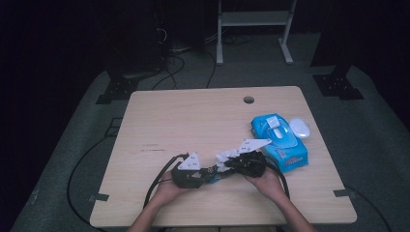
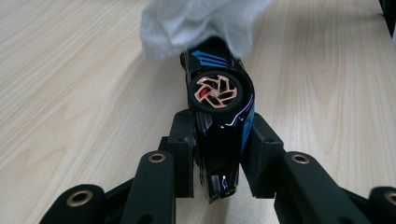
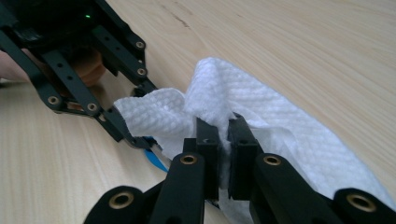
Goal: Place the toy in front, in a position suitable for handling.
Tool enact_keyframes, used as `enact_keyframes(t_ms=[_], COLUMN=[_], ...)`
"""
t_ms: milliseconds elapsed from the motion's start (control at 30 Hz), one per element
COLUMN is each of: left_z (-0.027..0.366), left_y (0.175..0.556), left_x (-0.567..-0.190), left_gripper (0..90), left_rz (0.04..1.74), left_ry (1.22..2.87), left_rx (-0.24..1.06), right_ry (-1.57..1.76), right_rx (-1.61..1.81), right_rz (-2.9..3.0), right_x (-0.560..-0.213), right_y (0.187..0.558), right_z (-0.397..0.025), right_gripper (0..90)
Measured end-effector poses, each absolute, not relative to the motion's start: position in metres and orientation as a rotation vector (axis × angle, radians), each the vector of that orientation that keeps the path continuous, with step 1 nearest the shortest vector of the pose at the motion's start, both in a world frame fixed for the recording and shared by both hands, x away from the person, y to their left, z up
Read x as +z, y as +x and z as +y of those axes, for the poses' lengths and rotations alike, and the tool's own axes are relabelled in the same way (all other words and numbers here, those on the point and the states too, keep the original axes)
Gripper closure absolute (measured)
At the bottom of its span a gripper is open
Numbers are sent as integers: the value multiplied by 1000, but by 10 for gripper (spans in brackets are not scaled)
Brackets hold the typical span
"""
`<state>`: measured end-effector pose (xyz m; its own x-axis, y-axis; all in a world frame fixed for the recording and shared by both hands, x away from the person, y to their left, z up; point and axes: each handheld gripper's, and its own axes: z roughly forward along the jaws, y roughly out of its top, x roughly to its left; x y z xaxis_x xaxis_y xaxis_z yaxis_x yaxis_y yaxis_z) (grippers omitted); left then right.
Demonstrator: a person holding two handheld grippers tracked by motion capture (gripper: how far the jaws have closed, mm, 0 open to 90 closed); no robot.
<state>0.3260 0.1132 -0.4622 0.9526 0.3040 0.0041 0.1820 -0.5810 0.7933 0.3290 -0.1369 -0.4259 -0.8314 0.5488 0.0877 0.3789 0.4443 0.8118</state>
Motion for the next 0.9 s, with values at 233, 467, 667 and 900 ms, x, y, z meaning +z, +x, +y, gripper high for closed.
enact_keyframes(t_ms=[233,467,667,900], left_z=[113,116,116,117], left_y=[325,327,328,328], left_x=[-461,-461,-462,-461], left_gripper=[676,681,682,684], left_rz=[338,347,341,341], left_ry=[2216,2215,2212,2214], left_rx=[187,194,189,191], right_ry=[771,831,896,851], right_rx=[1379,1300,1319,1317], right_rz=[2529,2478,2455,2473], right_x=[-428,-425,-425,-426], right_y=[324,332,337,337], right_z=[-123,-140,-150,-144], right_gripper=[849,850,849,849])
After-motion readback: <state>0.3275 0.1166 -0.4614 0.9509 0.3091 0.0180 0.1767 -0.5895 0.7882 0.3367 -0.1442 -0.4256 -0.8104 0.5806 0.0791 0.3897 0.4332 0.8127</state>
